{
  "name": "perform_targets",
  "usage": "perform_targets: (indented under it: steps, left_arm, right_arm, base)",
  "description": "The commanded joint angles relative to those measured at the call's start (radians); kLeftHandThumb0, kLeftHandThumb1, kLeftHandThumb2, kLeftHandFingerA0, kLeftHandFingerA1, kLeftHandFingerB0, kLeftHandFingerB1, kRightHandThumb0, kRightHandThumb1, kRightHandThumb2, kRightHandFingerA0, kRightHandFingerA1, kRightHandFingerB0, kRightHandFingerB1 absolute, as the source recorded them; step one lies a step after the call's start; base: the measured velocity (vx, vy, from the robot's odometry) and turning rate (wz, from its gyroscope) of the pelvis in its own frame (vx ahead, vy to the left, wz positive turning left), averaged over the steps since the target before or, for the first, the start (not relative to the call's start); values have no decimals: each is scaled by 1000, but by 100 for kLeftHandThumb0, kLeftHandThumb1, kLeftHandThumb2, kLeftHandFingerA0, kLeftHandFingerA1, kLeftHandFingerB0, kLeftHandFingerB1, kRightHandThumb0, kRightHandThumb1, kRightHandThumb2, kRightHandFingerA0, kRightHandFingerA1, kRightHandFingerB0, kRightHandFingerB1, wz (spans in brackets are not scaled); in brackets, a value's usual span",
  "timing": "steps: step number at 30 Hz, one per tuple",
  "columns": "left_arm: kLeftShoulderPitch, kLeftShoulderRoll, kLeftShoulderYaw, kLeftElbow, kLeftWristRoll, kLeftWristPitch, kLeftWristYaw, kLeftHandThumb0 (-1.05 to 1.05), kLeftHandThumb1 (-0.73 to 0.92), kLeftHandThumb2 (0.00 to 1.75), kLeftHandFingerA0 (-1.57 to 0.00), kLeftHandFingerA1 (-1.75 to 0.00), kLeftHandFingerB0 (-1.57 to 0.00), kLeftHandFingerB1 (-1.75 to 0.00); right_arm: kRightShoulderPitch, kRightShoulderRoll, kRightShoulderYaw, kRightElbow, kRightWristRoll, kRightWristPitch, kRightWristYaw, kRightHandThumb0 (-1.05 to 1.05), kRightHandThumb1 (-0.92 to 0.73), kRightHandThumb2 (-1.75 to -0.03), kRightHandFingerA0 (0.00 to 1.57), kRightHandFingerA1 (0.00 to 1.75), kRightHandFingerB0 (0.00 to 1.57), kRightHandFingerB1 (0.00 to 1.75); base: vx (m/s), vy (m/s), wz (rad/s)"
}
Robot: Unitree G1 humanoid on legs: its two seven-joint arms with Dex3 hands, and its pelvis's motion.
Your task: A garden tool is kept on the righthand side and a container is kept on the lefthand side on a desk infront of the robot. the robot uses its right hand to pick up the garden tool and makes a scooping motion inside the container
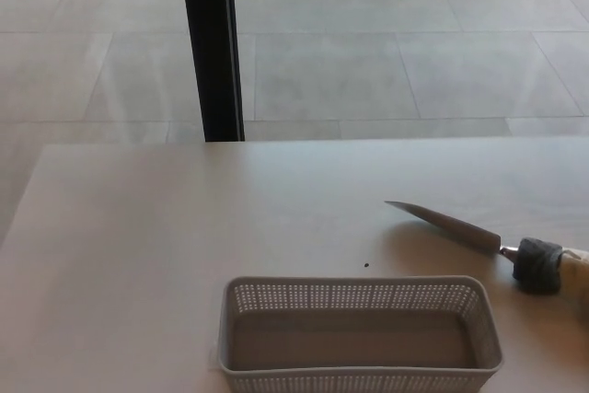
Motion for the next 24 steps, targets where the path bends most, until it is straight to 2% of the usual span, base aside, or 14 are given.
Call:
perform_targets:
  steps: [1,2,3,4,6,7,13,14,15,18,19,21,23,24]
  left_arm:
    - [16,30,25,29,-24,-30,1,-46,59,57,-63,-66,-61,-45]
    - [19,30,25,24,-25,-33,0,-46,59,57,-66,-67,-61,-45]
    - [20,30,22,22,-23,-32,2,-47,60,58,-64,-65,-59,-45]
    - [18,30,19,23,-18,-29,6,-47,60,58,-65,-66,-59,-45]
    - [18,30,14,22,-14,-34,3,-47,60,58,-66,-65,-61,-45]
    - [17,30,14,22,-14,-33,4,-47,60,57,-67,-65,-59,-45]
    - [17,27,20,14,-22,-32,-3,-51,58,58,-55,-70,-61,-47]
    - [23,28,19,1,-23,-37,-5,-50,59,58,-57,-67,-59,-46]
    - [24,28,18,2,-22,-38,-8,-51,60,58,-56,-65,-59,-45]
    - [18,27,14,14,-17,-32,-2,-47,61,59,-58,-62,-56,-44]
    - [19,26,14,14,-16,-35,-2,-50,60,59,-57,-65,-56,-45]
    - [16,26,9,18,-11,-32,0,-48,61,59,-58,-60,-57,-44]
    - [12,22,21,31,-20,-36,1,-47,60,58,-72,-69,-59,-45]
    - [13,20,26,33,-25,-38,0,-47,58,58,-71,-71,-61,-45]
  right_arm:
    - [-59,-123,349,66,-363,-23,170,-75,-55,-97,1,32,7,27]
    - [-69,-129,374,86,-388,-40,165,-79,-74,-63,6,27,8,22]
    - [-80,-133,398,107,-407,-46,165,-79,-75,-63,5,27,8,22]
    - [-89,-133,418,138,-421,-66,156,-87,-60,-98,4,29,6,22]
    - [-116,-139,468,195,-450,-55,152,-81,-57,-99,4,30,5,23]
    - [-124,-138,483,214,-458,-53,149,-85,-76,-63,6,28,6,23]
    - [-163,-160,588,309,-519,-69,147,-88,-63,-102,2,39,12,30]
    - [-172,-156,608,329,-527,-63,146,-89,-71,-68,11,35,15,28]
    - [-179,-153,620,340,-529,-58,145,-39,-36,-101,2,52,0,48]
    - [-193,-156,651,345,-534,-38,158,-39,-37,-101,2,51,0,47]
    - [-198,-147,666,361,-537,-43,151,-84,-78,-64,14,34,21,28]
    - [-202,-145,677,373,-534,-45,148,-83,-77,-64,16,34,21,29]
    - [-214,-120,696,408,-524,-70,140,-80,-76,-64,29,38,23,28]
    - [-223,-108,713,417,-532,-66,144,-81,-61,-98,22,48,12,41]
  base:
    - [0,0,0]
    - [0,0,0]
    - [0,0,0]
    - [0,0,0]
    - [0,0,0]
    - [0,0,0]
    - [0,0,0]
    - [0,0,0]
    - [0,0,0]
    - [0,0,0]
    - [0,0,0]
    - [0,0,0]
    - [0,0,0]
    - [0,0,0]
